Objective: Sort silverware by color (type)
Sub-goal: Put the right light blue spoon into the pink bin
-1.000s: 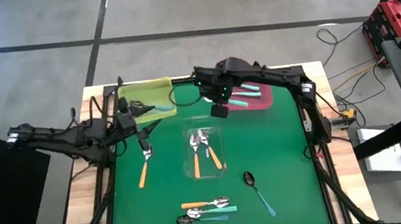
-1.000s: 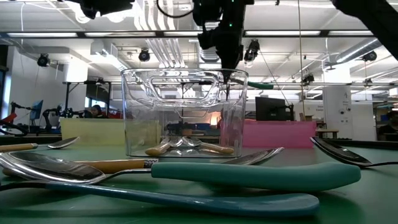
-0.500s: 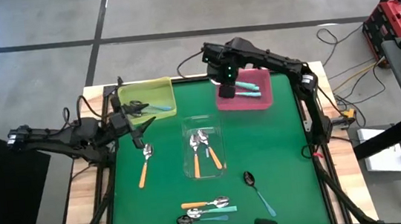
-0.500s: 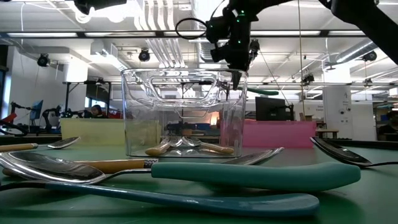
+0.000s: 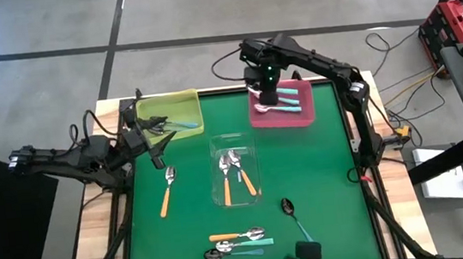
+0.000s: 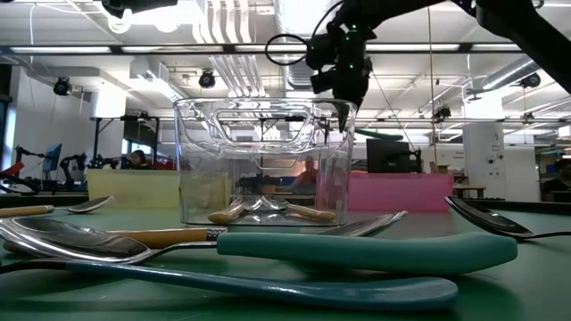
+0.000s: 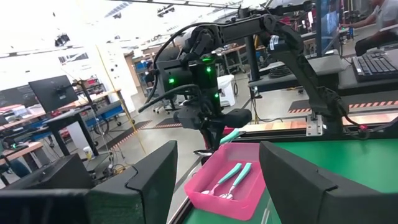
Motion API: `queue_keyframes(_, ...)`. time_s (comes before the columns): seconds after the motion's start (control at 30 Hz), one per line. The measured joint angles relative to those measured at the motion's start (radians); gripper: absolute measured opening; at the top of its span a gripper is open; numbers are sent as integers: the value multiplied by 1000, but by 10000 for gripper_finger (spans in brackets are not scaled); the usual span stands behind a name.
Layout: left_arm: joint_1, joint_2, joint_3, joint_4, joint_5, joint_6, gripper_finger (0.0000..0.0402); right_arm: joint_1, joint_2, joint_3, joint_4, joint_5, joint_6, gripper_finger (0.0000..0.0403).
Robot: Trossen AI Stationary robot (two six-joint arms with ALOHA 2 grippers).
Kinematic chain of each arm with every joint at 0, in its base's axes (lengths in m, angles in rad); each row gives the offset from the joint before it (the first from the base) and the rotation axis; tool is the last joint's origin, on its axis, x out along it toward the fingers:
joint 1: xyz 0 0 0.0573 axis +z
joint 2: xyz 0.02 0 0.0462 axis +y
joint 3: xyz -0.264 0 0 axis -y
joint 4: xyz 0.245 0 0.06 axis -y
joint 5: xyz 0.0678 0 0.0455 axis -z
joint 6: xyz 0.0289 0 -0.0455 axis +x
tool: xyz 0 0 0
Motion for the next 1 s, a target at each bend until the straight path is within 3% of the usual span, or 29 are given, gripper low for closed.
queue_keyframes(0.4, 0, 1, -1, 0, 0, 11, 210, -27, 18, -35, 6, -17, -42, 18)
queue_keyframes(1.0, 0, 1, -2, 0, 0, 22, 210, -50, 19, -224, 169, -14, -47, 18)
